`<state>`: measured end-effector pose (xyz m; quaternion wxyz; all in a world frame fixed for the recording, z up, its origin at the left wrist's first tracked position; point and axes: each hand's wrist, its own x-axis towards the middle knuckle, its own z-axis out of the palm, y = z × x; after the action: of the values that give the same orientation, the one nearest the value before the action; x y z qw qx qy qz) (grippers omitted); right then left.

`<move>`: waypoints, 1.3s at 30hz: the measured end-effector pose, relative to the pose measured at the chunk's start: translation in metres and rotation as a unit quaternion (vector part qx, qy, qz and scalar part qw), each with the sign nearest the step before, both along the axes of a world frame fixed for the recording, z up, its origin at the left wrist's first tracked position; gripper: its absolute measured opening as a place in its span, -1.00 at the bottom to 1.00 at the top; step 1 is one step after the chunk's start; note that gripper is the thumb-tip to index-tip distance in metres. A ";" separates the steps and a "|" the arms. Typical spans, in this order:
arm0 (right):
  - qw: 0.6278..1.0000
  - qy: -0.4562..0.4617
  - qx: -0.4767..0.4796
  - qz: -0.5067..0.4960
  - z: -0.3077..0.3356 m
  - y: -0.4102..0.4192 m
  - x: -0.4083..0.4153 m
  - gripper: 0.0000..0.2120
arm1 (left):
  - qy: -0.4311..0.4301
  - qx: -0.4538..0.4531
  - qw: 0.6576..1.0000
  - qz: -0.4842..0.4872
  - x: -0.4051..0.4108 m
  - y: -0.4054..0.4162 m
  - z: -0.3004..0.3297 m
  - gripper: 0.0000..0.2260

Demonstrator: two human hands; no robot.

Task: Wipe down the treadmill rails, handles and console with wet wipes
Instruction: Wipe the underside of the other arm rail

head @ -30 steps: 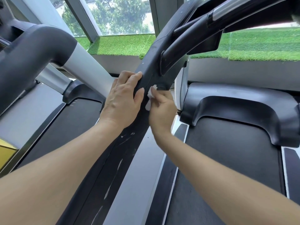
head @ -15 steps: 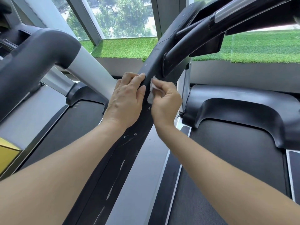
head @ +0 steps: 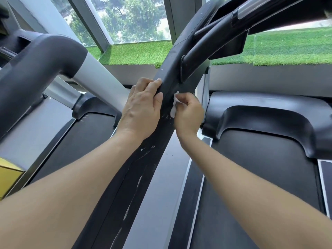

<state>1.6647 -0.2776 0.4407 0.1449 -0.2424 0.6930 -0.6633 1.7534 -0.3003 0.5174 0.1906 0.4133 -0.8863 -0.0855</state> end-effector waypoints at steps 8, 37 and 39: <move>0.995 0.004 -0.092 0.022 0.010 0.025 0.032 -0.83 | 0.000 0.004 1.000 0.002 -0.001 0.000 0.002 -0.64; 0.997 -0.068 -0.030 0.031 -0.024 0.033 0.053 -0.81 | -0.007 -0.008 1.000 -0.002 0.000 0.001 0.001 -0.64; 0.995 -0.084 -0.032 0.035 -0.027 0.036 0.054 -0.82 | -0.009 -0.011 1.000 -0.002 0.000 0.001 0.001 -0.64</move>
<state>1.7187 -0.2417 0.4141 0.2174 -0.2144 0.6477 -0.6980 1.7534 -0.2994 0.5180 0.1867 0.4099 -0.8898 -0.0729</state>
